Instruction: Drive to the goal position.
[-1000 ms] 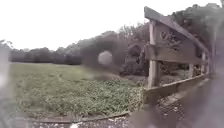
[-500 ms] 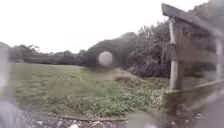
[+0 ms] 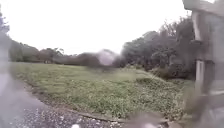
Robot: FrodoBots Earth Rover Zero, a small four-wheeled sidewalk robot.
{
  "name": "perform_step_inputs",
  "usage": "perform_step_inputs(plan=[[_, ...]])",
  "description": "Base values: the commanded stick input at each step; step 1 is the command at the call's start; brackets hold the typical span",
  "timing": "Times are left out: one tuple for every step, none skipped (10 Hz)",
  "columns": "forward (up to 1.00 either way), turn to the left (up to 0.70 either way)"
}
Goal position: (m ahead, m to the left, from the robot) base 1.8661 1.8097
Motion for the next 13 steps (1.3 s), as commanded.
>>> perform_step_inputs(plan=[[0.0, 0.7], [0.0, 0.7], [0.0, 0.7], [0.0, 0.7], [0.0, 0.7], [0.0, 0.7], [0.0, 0.7], [0.16, 0.54], [0.6, 0.1], [0.7, 0.0], [0.7, 0.0], [0.7, 0.0], [0.7, 0.0]])
